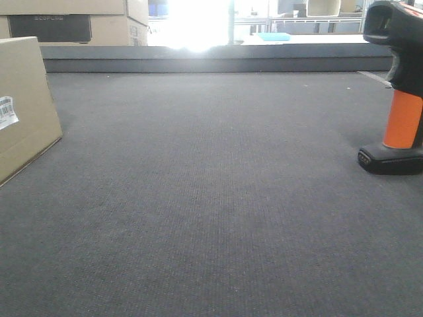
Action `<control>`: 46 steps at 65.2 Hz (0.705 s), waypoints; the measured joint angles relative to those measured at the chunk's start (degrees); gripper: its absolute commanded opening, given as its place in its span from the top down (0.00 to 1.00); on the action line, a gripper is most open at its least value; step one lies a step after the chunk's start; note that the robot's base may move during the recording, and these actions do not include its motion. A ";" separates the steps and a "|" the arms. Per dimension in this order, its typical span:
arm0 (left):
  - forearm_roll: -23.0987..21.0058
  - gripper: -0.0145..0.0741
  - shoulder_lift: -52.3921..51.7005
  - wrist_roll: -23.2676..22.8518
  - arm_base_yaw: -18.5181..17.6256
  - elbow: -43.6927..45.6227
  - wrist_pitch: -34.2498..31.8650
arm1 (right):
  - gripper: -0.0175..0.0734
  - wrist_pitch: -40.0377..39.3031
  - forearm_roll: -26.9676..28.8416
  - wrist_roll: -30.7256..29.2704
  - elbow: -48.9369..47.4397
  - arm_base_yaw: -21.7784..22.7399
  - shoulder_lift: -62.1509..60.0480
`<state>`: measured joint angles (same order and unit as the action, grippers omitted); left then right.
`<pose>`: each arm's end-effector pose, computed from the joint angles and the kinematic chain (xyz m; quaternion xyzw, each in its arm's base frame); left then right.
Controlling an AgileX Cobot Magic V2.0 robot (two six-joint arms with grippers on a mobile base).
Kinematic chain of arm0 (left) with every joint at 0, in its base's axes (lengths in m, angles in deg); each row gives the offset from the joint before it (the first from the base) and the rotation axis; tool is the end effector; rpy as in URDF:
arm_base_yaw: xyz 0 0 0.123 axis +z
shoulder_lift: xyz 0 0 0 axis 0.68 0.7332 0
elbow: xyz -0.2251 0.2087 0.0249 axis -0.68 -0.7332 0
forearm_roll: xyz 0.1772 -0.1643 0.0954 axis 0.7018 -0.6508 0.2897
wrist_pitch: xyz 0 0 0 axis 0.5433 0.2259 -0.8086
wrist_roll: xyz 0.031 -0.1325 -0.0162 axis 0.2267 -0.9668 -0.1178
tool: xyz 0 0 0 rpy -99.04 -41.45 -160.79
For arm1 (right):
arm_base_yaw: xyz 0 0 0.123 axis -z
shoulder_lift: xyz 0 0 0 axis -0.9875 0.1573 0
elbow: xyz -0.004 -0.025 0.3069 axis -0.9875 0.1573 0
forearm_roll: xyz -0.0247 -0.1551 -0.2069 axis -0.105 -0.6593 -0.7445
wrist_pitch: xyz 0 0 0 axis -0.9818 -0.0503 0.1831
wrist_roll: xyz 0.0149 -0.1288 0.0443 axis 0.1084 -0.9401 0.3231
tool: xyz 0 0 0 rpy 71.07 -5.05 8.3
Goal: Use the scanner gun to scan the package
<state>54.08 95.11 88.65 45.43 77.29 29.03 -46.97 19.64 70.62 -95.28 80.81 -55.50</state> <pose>0.3558 0.0080 0.3140 0.0697 0.9834 -0.0105 0.1670 0.1076 0.0035 0.3738 -0.0055 0.7223 0.0129 0.6914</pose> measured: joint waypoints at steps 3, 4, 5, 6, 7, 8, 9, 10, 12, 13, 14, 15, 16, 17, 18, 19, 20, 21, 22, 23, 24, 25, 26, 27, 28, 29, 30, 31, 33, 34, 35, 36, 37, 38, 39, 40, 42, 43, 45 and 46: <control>-0.11 0.16 0.55 0.00 0.00 0.00 0.00 | 0.18 0.00 0.00 0.00 0.00 0.00 0.00; -0.11 0.16 0.73 0.00 0.00 -0.10 0.00 | 0.18 0.00 0.00 0.00 0.00 0.00 0.00; -0.11 0.16 0.91 0.08 0.00 -0.10 0.00 | 0.18 0.00 0.00 0.00 0.00 0.00 0.00; -0.11 0.16 1.22 0.08 0.00 -0.10 0.00 | 0.18 0.00 0.00 0.00 0.00 0.00 0.00; -0.11 0.16 1.53 0.08 0.00 -0.10 0.00 | 0.18 0.00 0.00 0.00 0.00 0.00 0.00; -0.11 0.16 1.68 0.08 0.00 -0.10 0.00 | 0.18 0.00 0.00 0.00 0.00 0.00 0.00; -0.19 0.16 1.82 0.08 0.00 -0.10 0.00 | 0.18 0.00 0.00 0.00 0.00 0.00 0.00; -0.19 0.16 1.96 0.08 0.00 -0.10 0.00 | 0.18 0.00 0.00 0.00 0.00 0.00 0.00; -0.19 0.16 2.26 0.08 0.00 -0.10 0.00 | 0.18 0.00 0.00 0.00 0.00 0.00 0.00; -0.19 0.16 2.39 0.08 0.00 -0.10 0.00 | 0.18 0.00 0.00 0.00 0.00 0.00 0.00; -0.19 0.16 2.51 0.21 0.00 -0.10 0.00 | 0.18 0.00 0.00 0.00 0.00 0.00 0.00; -0.19 0.16 2.53 0.21 0.00 -0.10 0.00 | 0.18 0.00 0.00 0.00 0.00 0.00 0.00; -0.19 0.16 2.76 0.21 0.00 -0.20 0.00 | 0.18 0.00 0.00 0.00 0.00 0.00 0.00; -0.19 0.16 2.80 0.21 0.00 -0.20 0.00 | 0.18 0.00 0.00 0.00 0.00 0.00 0.00; -0.19 0.16 2.94 0.21 0.00 -0.20 0.00 | 0.18 0.00 0.00 0.00 0.00 0.00 0.00; -0.19 0.16 2.94 0.21 0.00 -0.20 0.00 | 0.18 0.00 0.00 0.00 0.00 0.00 0.00; -0.19 0.17 3.07 0.21 0.00 -0.20 0.00 | 0.18 0.00 0.00 0.00 0.00 0.00 0.00; -0.19 0.17 3.22 0.32 0.00 -0.20 0.00 | 0.18 0.00 0.00 0.00 0.00 0.00 0.00; -0.19 0.18 3.20 0.32 0.00 -0.20 0.00 | 0.18 0.00 0.00 0.00 0.00 0.00 0.00; -0.19 0.19 3.34 0.32 0.00 -0.20 0.00 | 0.18 0.00 0.00 0.00 0.00 0.00 0.00; -0.19 0.20 3.45 0.32 0.00 -0.20 0.00 | 0.18 0.00 0.00 0.00 0.00 0.00 0.00; -0.19 0.22 3.59 0.32 0.00 -0.20 0.00 | 0.18 0.00 0.00 0.00 0.00 0.00 0.00; -0.19 0.23 3.59 0.32 0.00 -0.20 0.00 | 0.18 0.00 0.00 0.00 0.00 0.00 0.00; -0.19 0.26 3.72 0.32 0.00 -0.20 0.00 | 0.18 0.00 0.00 0.00 0.00 0.00 0.00; -0.19 0.28 3.85 0.43 0.00 -0.20 0.00 | 0.18 0.00 0.00 0.00 0.00 0.00 0.00; -0.19 0.31 3.86 0.43 0.00 -0.20 0.00 | 0.18 0.00 0.00 0.00 0.00 0.00 0.00; -0.19 0.34 4.06 0.43 0.00 -0.20 0.00 | 0.18 0.00 0.00 0.00 0.00 0.00 0.00; -0.19 0.37 4.09 0.43 0.00 -0.20 0.00 | 0.18 0.00 0.00 0.00 0.00 0.00 0.00; -0.24 0.43 4.21 0.43 0.00 -0.20 0.00 | 0.18 0.00 0.00 0.00 0.00 0.00 0.00; -0.24 0.48 4.30 0.43 0.00 -0.20 0.00 | 0.18 0.00 0.00 0.00 0.00 0.00 0.00; -0.24 0.52 4.30 0.43 0.00 -0.20 0.00 | 0.18 0.00 0.00 0.00 0.00 0.00 0.00; -0.32 0.56 4.30 0.43 0.00 -0.20 0.00 | 0.18 0.00 0.00 0.00 0.00 0.00 0.00; -0.32 0.61 4.30 0.43 0.00 -0.20 0.00 | 0.18 0.00 0.00 0.00 0.00 0.00 0.00; -0.32 0.65 4.30 0.53 0.00 -0.20 0.00 | 0.18 0.00 0.00 0.00 0.00 0.00 0.00; -0.32 0.69 4.30 0.53 0.00 -0.20 0.00 | 0.18 0.00 0.00 0.00 0.00 0.00 0.00; -0.32 0.73 4.30 0.53 0.00 -0.20 0.00 | 0.18 0.00 0.00 0.00 0.00 0.00 0.00; -0.32 0.80 4.30 0.53 0.00 -0.20 0.00 | 0.18 0.00 0.00 0.00 0.00 0.00 0.00; -0.32 0.85 4.30 0.53 0.00 -0.20 0.00 | 0.18 0.00 0.00 0.00 0.00 0.00 0.00; -0.32 0.92 4.30 0.53 0.00 -0.20 0.00 | 0.18 0.00 0.00 0.00 0.00 0.00 0.00; -0.32 0.96 4.30 0.53 0.00 -0.20 0.00 | 0.18 0.00 0.00 0.00 0.00 0.00 0.00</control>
<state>53.75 99.40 89.18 45.43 77.10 29.03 -46.97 19.64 70.62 -95.28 80.81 -55.50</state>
